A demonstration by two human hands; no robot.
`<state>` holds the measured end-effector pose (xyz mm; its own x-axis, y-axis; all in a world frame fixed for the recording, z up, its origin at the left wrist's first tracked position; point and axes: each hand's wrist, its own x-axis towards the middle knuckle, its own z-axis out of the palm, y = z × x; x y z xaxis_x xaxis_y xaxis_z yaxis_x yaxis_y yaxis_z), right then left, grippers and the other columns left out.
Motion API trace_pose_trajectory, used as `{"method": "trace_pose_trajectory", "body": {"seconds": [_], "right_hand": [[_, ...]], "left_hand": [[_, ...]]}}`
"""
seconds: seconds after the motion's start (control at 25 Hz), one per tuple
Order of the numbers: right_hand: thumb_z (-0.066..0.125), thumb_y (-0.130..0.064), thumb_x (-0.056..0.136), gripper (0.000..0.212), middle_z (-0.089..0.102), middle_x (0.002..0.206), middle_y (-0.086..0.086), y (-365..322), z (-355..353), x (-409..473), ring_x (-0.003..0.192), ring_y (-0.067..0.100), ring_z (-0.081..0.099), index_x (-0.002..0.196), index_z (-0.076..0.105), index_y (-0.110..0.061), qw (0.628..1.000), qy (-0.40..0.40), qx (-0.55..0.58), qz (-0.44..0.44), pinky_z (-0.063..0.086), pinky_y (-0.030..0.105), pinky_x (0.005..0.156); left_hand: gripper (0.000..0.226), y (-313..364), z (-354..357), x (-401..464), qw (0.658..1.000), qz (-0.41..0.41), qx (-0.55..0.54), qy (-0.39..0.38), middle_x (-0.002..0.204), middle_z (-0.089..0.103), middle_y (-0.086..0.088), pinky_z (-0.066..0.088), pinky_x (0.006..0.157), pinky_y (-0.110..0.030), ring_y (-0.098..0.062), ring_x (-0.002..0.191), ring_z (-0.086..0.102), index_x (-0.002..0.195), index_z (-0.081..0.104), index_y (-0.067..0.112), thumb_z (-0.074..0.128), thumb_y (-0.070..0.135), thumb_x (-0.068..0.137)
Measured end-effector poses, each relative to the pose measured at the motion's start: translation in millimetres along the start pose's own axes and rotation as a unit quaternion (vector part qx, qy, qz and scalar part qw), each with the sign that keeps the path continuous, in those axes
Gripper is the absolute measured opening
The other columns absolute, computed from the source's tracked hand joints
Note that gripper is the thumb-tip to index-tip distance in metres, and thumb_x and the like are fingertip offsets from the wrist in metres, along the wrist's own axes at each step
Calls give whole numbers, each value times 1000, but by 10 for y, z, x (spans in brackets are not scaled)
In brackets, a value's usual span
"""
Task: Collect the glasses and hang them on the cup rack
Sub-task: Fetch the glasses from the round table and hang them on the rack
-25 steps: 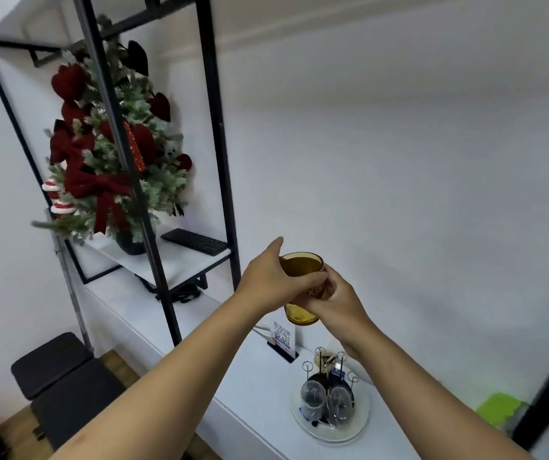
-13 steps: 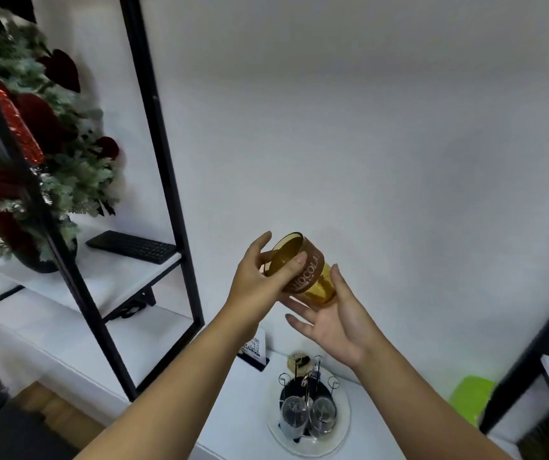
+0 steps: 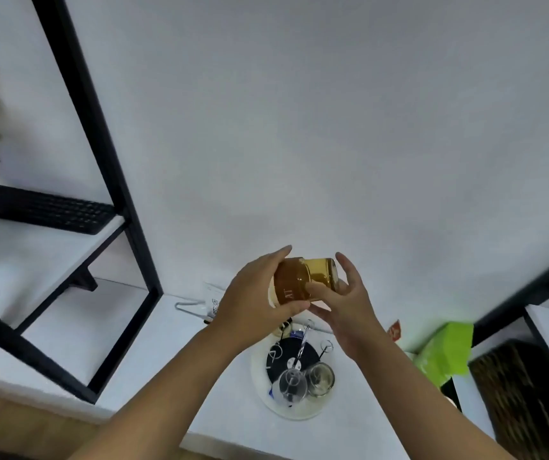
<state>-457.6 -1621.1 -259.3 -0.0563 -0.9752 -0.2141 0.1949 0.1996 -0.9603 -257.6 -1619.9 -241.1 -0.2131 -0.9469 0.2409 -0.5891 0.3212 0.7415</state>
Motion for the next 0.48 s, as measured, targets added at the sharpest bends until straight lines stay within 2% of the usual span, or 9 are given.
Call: {"method": "trace_pose_trajectory", "body": {"seconds": [0.08, 0.2, 0.32, 0.4, 0.48], "right_hand": [[93, -22, 64, 96, 71, 124, 8, 115, 72, 20, 108, 22, 76, 142, 48, -54, 995, 35, -86, -41, 65, 42, 88], [93, -33, 60, 97, 68, 118, -12, 269, 138, 38, 106, 5, 71, 139, 44, -60, 970, 60, -216, -95, 62, 24, 84], [93, -16, 70, 99, 64, 121, -22, 452, 226, 104, 109, -7, 63, 147, 40, -50, 951, 58, -278, -123, 53, 9, 81], [90, -11, 73, 96, 61, 128, -23, 550, 295, 121, 114, -9, 59, 150, 41, -43, 941, 60, -306, -129, 50, 7, 85], [89, -11, 75, 93, 60, 135, -17, 629, 343, 133, 119, -1, 59, 151, 42, -39, 940, 59, -313, -122, 52, 15, 93]], "left_hand": [[93, -163, 149, 57, 999, 35, 30, -16, 148, 52, 17, 44, 109, -33, -1, 132, 43, 155, 33, 41, 78, 63, 77], [98, -378, 351, 95, 998, 57, 28, -21, 145, 57, 9, 48, 109, -38, -10, 133, 48, 158, 31, 34, 81, 57, 77], [106, -636, 524, 88, 999, 45, 8, -20, 145, 58, 7, 49, 106, -37, -14, 132, 51, 161, 26, 35, 87, 51, 75], [110, -779, 618, 78, 999, 38, 0, -17, 143, 59, 11, 52, 101, -36, -12, 129, 54, 162, 24, 38, 90, 46, 73], [112, -894, 694, 67, 999, 29, -1, -15, 142, 59, 16, 53, 97, -34, -10, 127, 55, 162, 23, 40, 91, 41, 73]]}}
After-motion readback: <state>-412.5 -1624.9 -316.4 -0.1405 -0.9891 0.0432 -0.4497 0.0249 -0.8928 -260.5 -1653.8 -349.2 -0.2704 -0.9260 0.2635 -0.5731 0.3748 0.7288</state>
